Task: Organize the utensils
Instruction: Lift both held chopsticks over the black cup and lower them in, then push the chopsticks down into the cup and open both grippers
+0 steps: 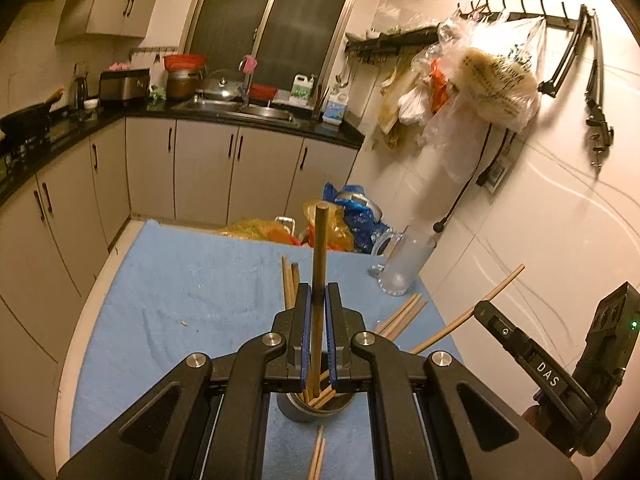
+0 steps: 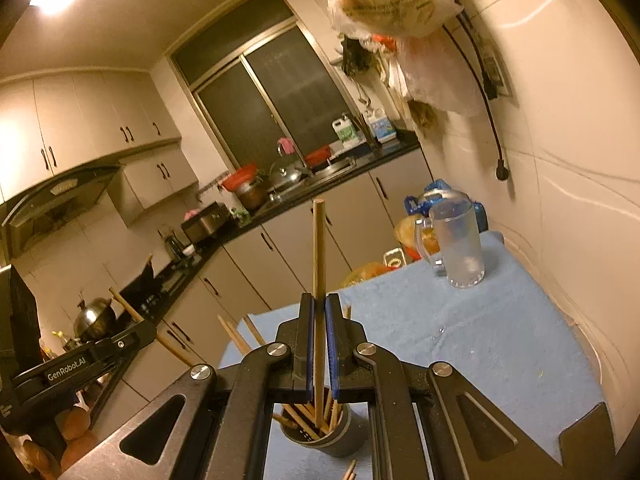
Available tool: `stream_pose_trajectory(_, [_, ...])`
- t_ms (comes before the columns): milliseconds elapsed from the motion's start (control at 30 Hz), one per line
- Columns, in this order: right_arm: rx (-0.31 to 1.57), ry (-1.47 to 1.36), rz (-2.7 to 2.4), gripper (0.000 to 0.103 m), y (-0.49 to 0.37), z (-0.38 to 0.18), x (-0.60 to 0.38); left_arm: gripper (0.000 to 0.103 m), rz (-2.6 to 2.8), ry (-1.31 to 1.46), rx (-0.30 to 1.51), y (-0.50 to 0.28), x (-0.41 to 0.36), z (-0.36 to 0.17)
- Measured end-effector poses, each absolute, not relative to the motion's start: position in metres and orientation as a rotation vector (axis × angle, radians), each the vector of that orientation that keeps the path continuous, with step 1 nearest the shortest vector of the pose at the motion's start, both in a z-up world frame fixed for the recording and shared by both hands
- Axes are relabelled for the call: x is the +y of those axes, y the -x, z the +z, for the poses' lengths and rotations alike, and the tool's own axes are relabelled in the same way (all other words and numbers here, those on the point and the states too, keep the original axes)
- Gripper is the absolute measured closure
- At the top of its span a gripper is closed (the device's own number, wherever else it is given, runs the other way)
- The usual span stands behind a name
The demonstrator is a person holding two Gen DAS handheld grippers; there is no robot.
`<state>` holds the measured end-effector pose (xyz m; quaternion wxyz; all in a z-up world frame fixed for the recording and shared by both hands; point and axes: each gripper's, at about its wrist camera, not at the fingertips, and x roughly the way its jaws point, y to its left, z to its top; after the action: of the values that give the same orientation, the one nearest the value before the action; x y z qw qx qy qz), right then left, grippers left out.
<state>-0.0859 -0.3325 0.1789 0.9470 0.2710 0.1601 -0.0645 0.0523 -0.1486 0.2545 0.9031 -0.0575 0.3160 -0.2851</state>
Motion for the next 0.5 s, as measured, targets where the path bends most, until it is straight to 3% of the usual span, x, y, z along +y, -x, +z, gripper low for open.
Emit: stream_pose_trajectory(500, [0.448,-0.530,-0.128,0.097,0.050,0.132,-0.321,0.097,-0.594,0.101,0.743,-0.065,-0.155,0.204])
